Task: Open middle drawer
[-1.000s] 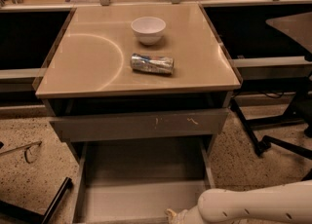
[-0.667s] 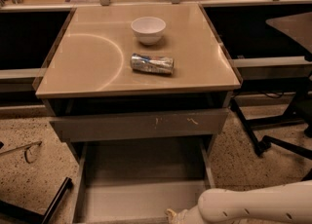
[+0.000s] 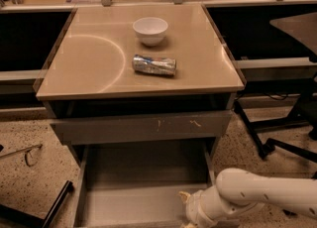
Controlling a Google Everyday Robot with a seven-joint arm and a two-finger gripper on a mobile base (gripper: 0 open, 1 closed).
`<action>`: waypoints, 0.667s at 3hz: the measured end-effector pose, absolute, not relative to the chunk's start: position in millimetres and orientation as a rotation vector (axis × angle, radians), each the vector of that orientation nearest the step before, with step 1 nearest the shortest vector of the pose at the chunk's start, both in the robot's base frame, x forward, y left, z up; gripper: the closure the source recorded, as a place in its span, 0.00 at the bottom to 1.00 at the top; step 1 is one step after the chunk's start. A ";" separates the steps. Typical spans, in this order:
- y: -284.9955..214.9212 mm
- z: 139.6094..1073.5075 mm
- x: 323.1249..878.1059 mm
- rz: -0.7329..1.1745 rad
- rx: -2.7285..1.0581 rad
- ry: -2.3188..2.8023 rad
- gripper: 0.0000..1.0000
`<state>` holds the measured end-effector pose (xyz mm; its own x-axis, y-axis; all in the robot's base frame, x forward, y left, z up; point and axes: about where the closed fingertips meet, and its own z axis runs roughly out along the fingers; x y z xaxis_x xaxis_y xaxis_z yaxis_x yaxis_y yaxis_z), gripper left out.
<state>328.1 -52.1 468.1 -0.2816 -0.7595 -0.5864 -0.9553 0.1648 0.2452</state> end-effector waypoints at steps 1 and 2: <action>-100.1 495.3 361.9 0.774 -1.528 2.161 0.00; -155.1 514.4 363.6 0.735 -1.367 2.207 0.00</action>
Offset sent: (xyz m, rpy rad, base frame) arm 0.0303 -0.2005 0.0715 0.0412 -0.0710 -0.4489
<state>363.6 -155.1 514.4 -0.4144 -0.6718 -0.6140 -0.9058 0.3701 0.2064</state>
